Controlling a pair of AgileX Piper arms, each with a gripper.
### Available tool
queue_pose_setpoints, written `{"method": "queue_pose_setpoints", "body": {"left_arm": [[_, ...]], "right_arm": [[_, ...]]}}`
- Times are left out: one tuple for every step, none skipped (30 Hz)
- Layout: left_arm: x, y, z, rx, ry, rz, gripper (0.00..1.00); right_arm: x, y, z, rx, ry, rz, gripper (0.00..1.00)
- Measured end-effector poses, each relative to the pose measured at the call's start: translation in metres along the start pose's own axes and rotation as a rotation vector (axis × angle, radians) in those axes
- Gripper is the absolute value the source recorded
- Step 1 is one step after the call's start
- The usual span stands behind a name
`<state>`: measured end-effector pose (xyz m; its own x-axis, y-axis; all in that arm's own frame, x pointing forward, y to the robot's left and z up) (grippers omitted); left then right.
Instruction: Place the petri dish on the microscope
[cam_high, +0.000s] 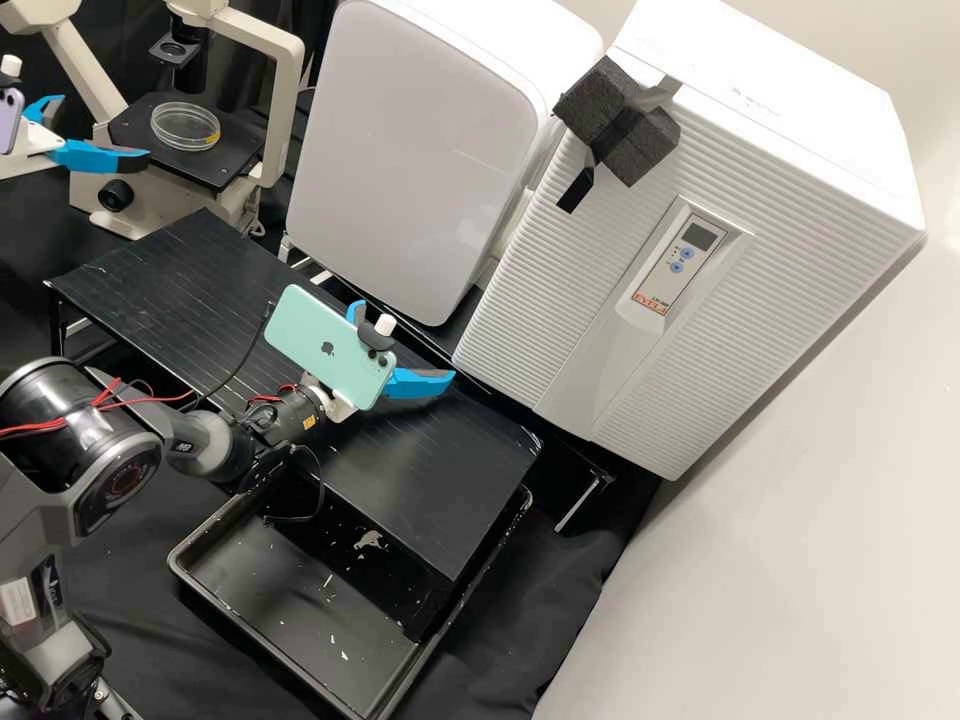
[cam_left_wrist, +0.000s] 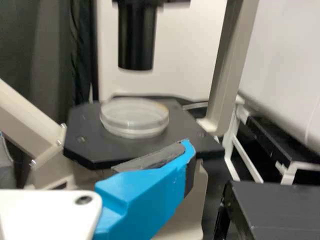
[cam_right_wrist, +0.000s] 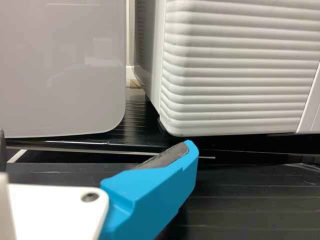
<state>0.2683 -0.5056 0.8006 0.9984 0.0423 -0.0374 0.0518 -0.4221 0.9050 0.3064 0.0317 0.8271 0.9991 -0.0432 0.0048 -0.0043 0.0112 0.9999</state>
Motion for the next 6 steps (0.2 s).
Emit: {"method": "queue_pose_setpoints", "body": {"left_arm": [[-0.007, 0.0, 0.001, 0.004, 0.004, 0.036, 1.0], [-0.012, 0.0, 0.003, 0.007, 0.002, 0.069, 1.0], [-0.015, -0.001, 0.004, 0.01, -0.002, 0.096, 1.0], [-0.019, -0.002, 0.005, 0.017, -0.013, 0.129, 1.0], [-0.022, -0.003, 0.006, 0.019, -0.02, 0.145, 1.0], [-0.025, -0.005, 0.007, 0.018, -0.026, 0.152, 1.0]], "right_arm": [[0.0, 0.0, 0.0, 0.0, 0.0, 0.0, 1.0], [0.0, 0.0, 0.0, 0.0, 0.0, 0.0, 1.0], [0.0, 0.0, 0.0, 0.0, 0.0, 0.0, 1.0], [0.0, 0.0, 0.0, 0.0, 0.0, 0.0, 1.0], [0.0, 0.0, 0.0, 0.0, 0.0, 0.0, 1.0], [0.0, 0.0, 0.0, 0.0, 0.0, 0.0, 1.0]]}}
